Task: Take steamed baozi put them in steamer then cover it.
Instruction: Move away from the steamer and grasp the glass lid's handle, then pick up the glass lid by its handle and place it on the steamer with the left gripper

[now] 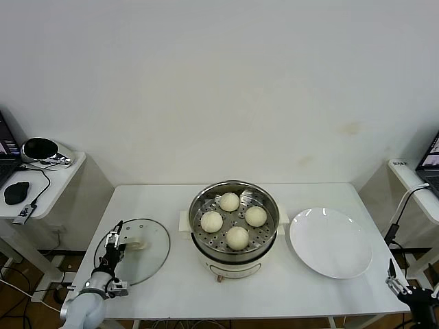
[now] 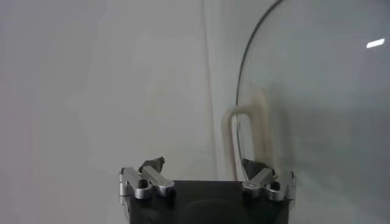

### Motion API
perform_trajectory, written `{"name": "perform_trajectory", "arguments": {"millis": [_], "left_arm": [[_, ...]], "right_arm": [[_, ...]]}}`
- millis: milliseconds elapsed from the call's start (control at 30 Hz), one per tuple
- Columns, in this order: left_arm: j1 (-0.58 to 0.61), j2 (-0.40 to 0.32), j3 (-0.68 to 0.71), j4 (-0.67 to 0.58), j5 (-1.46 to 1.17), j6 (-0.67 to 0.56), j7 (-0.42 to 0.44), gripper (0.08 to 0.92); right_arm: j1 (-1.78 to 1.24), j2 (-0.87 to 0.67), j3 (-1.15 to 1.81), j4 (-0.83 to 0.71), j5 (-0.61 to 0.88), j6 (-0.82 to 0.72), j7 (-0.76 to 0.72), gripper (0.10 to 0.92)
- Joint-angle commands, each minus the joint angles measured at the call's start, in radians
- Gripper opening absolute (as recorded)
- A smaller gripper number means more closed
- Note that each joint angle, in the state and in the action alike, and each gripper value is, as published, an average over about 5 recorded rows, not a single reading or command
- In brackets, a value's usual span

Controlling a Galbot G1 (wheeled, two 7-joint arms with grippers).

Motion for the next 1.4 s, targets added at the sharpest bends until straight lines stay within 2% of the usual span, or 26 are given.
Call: {"name": "perform_trajectory", "arguments": {"millis": [33,200,633,800,933,1133,1400], "left_arm": [[-0.035,0.001,0.006,0.038,-0.014,-0.004,0.006,0.823],[-0.036,-0.003,0.010,0.049,-0.026,-0.012,0.009,0.773],[-0.038,-0.014,0.007,0.080,-0.055,-0.043,-0.026,0.398],[-0.014,-0.015,-0.008,0.036,-0.062,-0.055,-0.061,0.259],[0.022,-0.011,-0.032,-0.049,-0.053,-0.046,-0.066,0.160],[0.101,0.033,-0.085,-0.230,-0.098,-0.019,-0.034,0.145],[0.225,0.160,-0.191,-0.491,-0.311,0.037,0.113,0.145]], "right_arm": [[-0.004,0.008,0.000,-0.008,-0.006,0.002,0.000,0.823],[-0.004,0.010,-0.004,-0.011,-0.010,0.003,-0.002,0.823],[-0.001,0.010,-0.011,-0.015,-0.013,0.004,-0.005,0.823],[0.000,0.009,-0.016,-0.014,-0.014,0.006,-0.006,0.823],[-0.002,0.003,-0.022,-0.014,-0.015,0.007,-0.007,0.823],[0.002,-0.009,-0.039,-0.014,-0.016,0.008,-0.009,0.823],[0.002,-0.027,-0.064,-0.016,-0.021,0.011,-0.016,0.823]]}}
